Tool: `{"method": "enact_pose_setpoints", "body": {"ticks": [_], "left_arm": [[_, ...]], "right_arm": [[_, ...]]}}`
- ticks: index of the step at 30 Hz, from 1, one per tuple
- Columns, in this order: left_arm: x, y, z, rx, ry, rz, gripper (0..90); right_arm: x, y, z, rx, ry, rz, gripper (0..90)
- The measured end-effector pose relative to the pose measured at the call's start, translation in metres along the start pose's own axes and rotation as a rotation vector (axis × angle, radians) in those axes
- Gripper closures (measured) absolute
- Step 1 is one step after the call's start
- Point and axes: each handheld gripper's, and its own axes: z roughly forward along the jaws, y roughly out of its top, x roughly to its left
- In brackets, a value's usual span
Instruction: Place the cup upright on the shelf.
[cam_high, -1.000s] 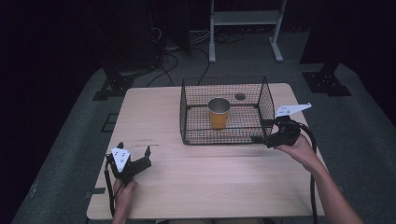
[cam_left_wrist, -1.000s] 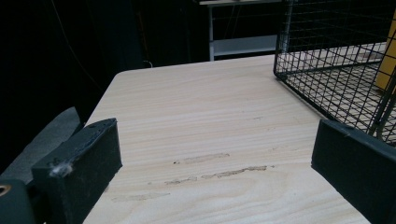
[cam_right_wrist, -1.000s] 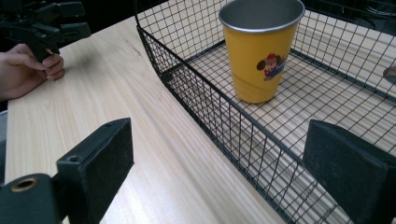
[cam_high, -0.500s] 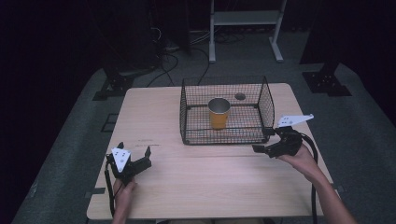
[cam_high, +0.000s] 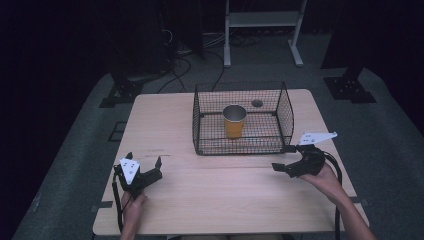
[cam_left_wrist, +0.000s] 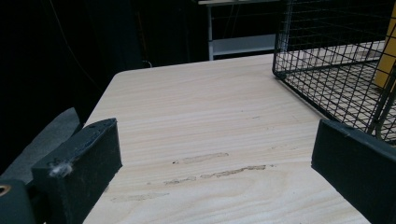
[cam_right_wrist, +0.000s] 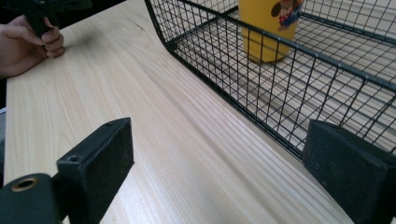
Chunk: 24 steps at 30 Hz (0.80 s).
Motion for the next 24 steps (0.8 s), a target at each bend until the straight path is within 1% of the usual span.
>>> {"method": "enact_pose_setpoints", "body": {"ticks": [5,9,11,16,18,20,23,24], "left_arm": [[0.000,0.000,0.000,0.001,0.001,-0.002,0.8],[0.000,0.000,0.000,-0.001,0.000,-0.001,0.8],[0.000,0.000,0.000,-0.001,0.000,-0.001,0.8],[0.000,0.000,0.000,-0.001,0.000,-0.002,0.8],[0.000,0.000,0.000,-0.001,0.000,-0.001,0.8],[0.000,0.000,0.000,0.000,0.001,-0.001,0.8],[0.000,0.000,0.000,0.000,0.001,-0.001,0.8],[0.000,0.000,0.000,0.000,0.001,0.000,0.8]], "right_arm": [[0.001,-0.008,0.001,-0.009,0.007,0.016,8.1],[0.003,-0.013,0.000,-0.009,0.005,0.017,8.1],[0.004,-0.016,0.000,-0.015,0.001,0.018,8.1],[0.007,-0.026,-0.001,-0.034,0.013,0.038,8.1],[0.009,-0.028,-0.001,-0.036,0.005,0.034,8.1],[0.010,-0.031,-0.001,-0.050,0.016,0.043,8.1],[0.013,-0.036,-0.001,-0.066,0.017,0.046,8.1],[0.014,-0.037,-0.001,-0.061,0.015,0.047,8.1]]}}
